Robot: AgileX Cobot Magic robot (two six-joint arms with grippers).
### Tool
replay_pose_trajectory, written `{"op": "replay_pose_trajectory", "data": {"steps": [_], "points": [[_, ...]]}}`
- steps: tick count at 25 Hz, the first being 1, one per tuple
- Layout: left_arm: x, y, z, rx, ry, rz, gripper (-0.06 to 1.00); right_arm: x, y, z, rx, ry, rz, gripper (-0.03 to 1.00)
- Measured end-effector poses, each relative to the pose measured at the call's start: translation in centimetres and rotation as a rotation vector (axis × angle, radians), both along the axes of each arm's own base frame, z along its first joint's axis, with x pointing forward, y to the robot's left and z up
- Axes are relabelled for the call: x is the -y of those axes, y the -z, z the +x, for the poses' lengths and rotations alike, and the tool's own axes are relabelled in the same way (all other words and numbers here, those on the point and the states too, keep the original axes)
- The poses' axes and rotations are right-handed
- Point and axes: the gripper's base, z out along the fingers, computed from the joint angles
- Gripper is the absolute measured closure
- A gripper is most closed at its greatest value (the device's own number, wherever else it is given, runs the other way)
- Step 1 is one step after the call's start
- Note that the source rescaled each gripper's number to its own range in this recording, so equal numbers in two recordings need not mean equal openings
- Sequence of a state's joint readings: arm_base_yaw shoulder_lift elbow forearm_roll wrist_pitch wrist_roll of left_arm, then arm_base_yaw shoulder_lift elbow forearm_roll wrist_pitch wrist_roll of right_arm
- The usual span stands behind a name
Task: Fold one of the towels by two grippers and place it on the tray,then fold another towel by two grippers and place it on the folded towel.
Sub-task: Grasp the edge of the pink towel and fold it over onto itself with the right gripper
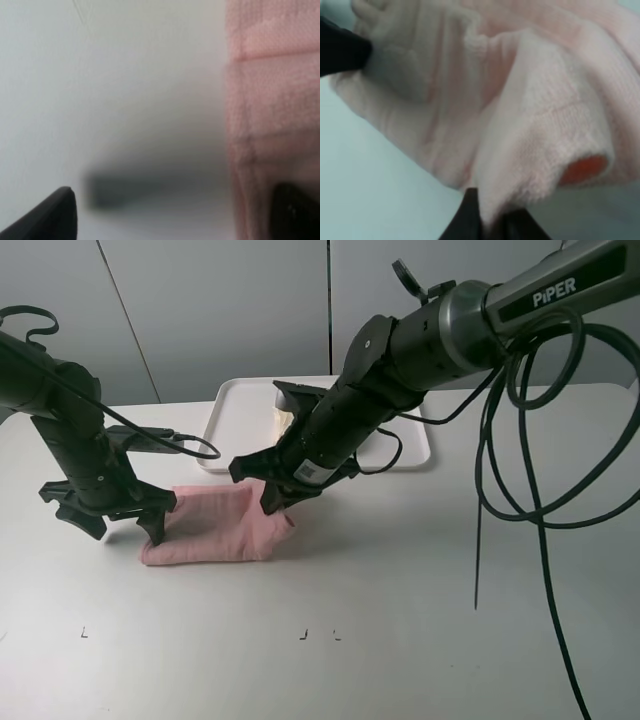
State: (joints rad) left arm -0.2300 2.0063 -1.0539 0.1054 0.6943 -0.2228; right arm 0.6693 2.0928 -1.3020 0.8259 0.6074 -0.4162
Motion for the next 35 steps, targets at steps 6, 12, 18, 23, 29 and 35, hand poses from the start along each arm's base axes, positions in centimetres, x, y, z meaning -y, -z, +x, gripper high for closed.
{"op": "replay_pose_trajectory", "data": {"steps": [6,12,18,23,29,35], "points": [[0.0,0.0,0.0,0.0,0.002,0.0,-0.05,-1.1,-0.1,0.2,-0.019,0.018,0.135,0.96],[0.0,0.0,0.0,0.0,0.004,0.0,-0.05,-2.6,1.3,0.6,-0.094,0.05,0.282,0.96],[0.0,0.0,0.0,0.0,0.004,0.0,-0.05,-3.2,1.3,1.0,-0.099,0.064,0.335,0.96],[0.0,0.0,0.0,0.001,0.006,0.0,-0.05,-3.2,1.2,1.1,-0.093,0.069,0.346,0.96],[0.0,0.0,0.0,0.0,0.015,-0.003,-0.05,-4.7,2.3,0.1,-0.125,0.059,0.356,0.96],[0.0,0.0,0.0,-0.001,0.024,-0.009,-0.05,-6.1,3.9,-0.1,-0.171,0.049,0.369,0.96]]}}
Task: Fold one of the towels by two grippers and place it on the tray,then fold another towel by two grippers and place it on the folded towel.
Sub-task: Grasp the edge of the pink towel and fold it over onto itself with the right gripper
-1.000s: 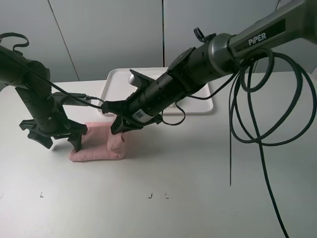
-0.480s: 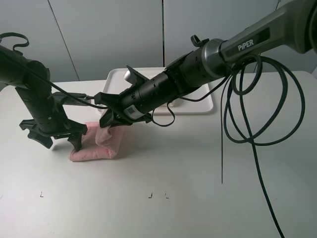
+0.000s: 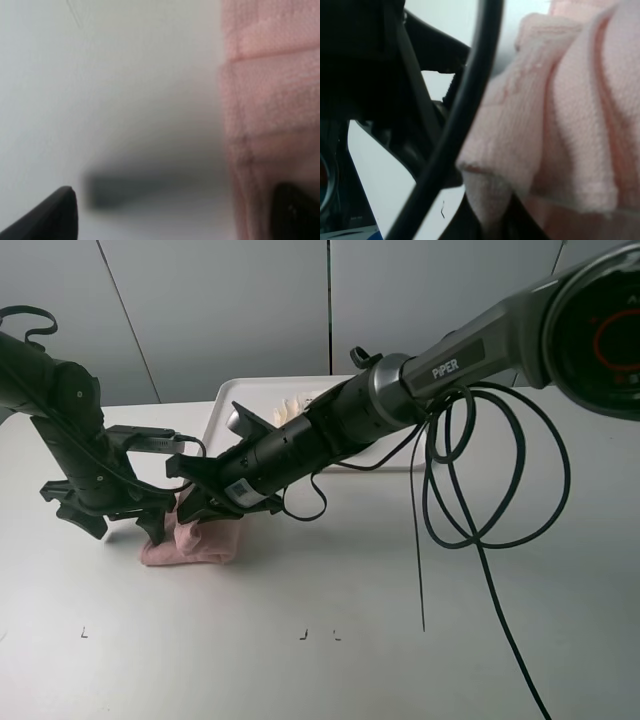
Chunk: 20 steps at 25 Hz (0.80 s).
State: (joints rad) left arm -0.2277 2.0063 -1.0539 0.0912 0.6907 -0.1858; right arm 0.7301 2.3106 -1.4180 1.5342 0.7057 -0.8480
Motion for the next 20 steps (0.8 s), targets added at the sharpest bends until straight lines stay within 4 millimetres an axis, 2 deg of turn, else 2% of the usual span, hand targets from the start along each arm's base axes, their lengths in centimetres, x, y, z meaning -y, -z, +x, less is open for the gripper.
{"op": "replay_pose_trajectory", "data": {"steps": [14,20], "points": [[0.1,-0.1,0.2,-0.014,-0.006,-0.001,-0.05,0.0,0.2,0.4,0.008,0.042,-0.011,0.96],[0.5,-0.9,1.4,-0.047,0.021,-0.003,-0.05,0.0,0.3,0.5,0.015,0.05,-0.018,0.96]]}}
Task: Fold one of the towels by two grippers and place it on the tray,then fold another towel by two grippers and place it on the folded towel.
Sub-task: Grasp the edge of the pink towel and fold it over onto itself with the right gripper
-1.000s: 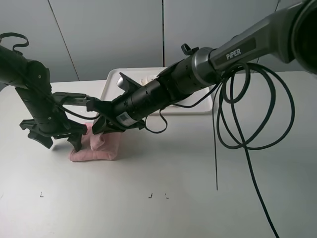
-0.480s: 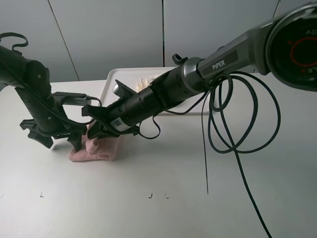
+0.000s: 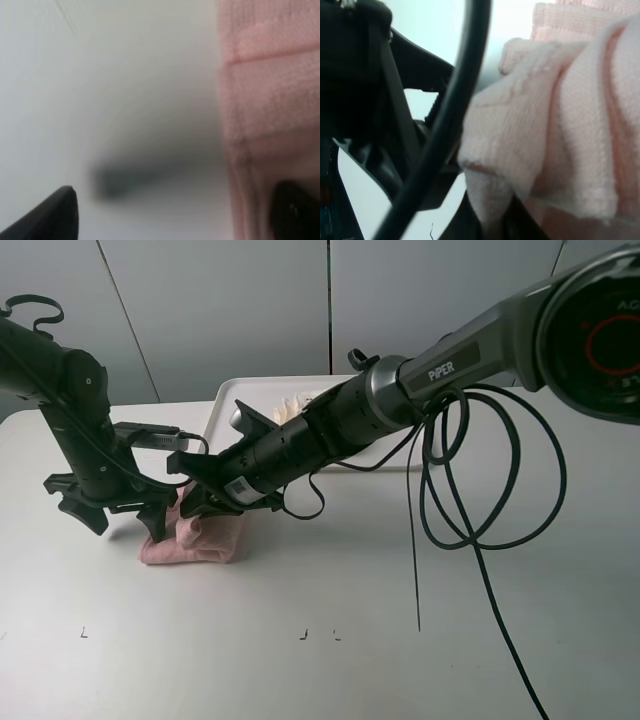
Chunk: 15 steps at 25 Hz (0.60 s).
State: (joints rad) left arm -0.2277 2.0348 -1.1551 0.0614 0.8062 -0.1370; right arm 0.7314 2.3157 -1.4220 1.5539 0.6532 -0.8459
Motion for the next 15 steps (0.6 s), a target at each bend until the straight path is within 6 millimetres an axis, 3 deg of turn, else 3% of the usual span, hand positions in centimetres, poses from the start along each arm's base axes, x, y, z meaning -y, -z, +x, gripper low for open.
{"op": "replay_pose_trajectory", "data": {"steps": [15], "points": [[1.6,-6.2,4.9,0.115,0.026,-0.076,-0.05,0.0,0.0,0.0,-0.012,0.009,0.0,0.96]]}}
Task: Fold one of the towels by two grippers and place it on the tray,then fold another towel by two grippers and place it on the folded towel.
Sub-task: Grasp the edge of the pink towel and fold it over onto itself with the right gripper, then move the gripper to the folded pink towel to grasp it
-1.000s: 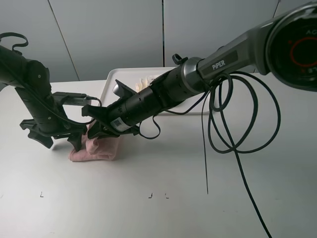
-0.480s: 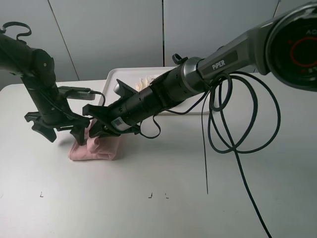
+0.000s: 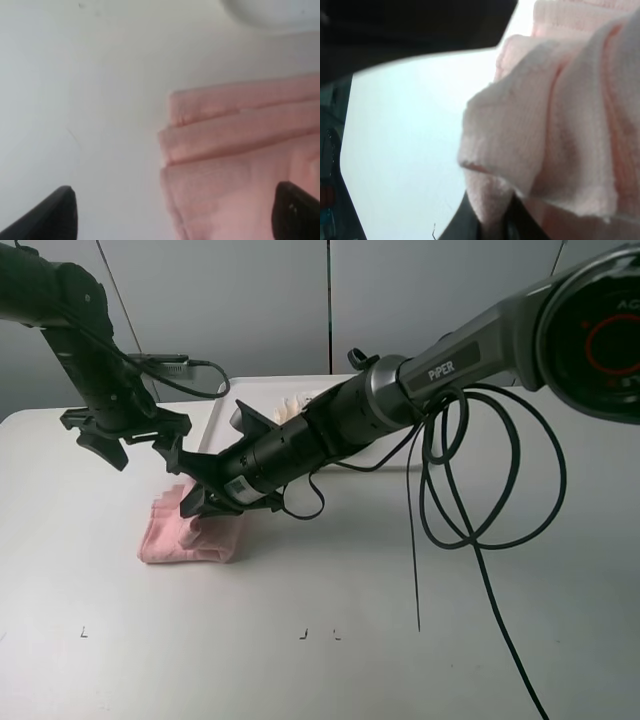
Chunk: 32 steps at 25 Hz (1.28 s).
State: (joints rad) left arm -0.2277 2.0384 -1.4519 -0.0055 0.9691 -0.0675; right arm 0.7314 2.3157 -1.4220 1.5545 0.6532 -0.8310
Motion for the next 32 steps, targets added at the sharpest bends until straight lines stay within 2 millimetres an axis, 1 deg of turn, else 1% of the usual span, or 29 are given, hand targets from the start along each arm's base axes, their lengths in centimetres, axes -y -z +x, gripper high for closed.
{"op": "replay_pose_trajectory", "data": {"steps": [2,3,6,8,9,10,13,15,19,21,23,25,28,32], "points": [[0.3,-0.7,0.3,0.003,0.007,-0.023,-0.05,0.0,0.0,0.0,-0.005,0.004,0.0,0.96],[0.4,-0.9,0.4,0.001,0.009,-0.039,-0.05,0.0,0.0,0.0,-0.008,0.006,0.001,0.94],[0.9,-1.2,0.4,-0.006,0.019,-0.091,-0.05,-0.1,-0.1,0.1,-0.022,0.027,0.015,0.79],[1.2,-1.2,0.3,-0.017,0.026,-0.114,-0.05,-0.2,-0.2,0.1,-0.033,0.042,0.032,0.66],[1.2,-1.2,0.3,-0.018,0.032,-0.123,-0.05,-0.3,-0.4,0.1,-0.035,0.04,0.047,0.61],[1.3,-1.2,0.3,-0.018,0.036,-0.128,-0.05,-0.4,-0.5,0.0,-0.035,0.028,0.068,0.59],[1.3,-1.2,0.2,-0.018,0.045,-0.131,-0.05,-0.7,-1.0,-0.4,-0.027,-0.031,0.13,0.56],[1.3,-1.3,0.3,-0.015,0.047,-0.133,-0.05,-0.8,-1.1,-0.7,-0.022,-0.055,0.139,0.56],[1.5,-2.3,0.9,0.018,0.049,-0.143,-0.05,-0.5,-1.0,-0.7,-0.024,-0.083,0.128,0.56],[1.6,-2.9,1.3,0.039,0.052,-0.148,-0.05,-0.1,-1.0,-0.4,-0.032,-0.086,0.123,0.5],[1.7,-3.2,1.4,0.047,0.055,-0.15,-0.05,0.5,-1.0,0.1,-0.029,-0.079,0.113,0.4],[1.7,-3.2,1.4,0.046,0.067,-0.15,-0.05,1.2,-1.3,0.8,-0.016,-0.074,0.105,0.32],[1.7,-3.2,1.4,0.045,0.074,-0.149,-0.05,2.3,-1.7,1.8,-0.017,-0.047,0.082,0.3],[1.7,-3.2,1.4,0.039,0.08,-0.148,-0.05,3.4,-0.9,2.5,-0.013,-0.012,-0.021,0.3]]}}
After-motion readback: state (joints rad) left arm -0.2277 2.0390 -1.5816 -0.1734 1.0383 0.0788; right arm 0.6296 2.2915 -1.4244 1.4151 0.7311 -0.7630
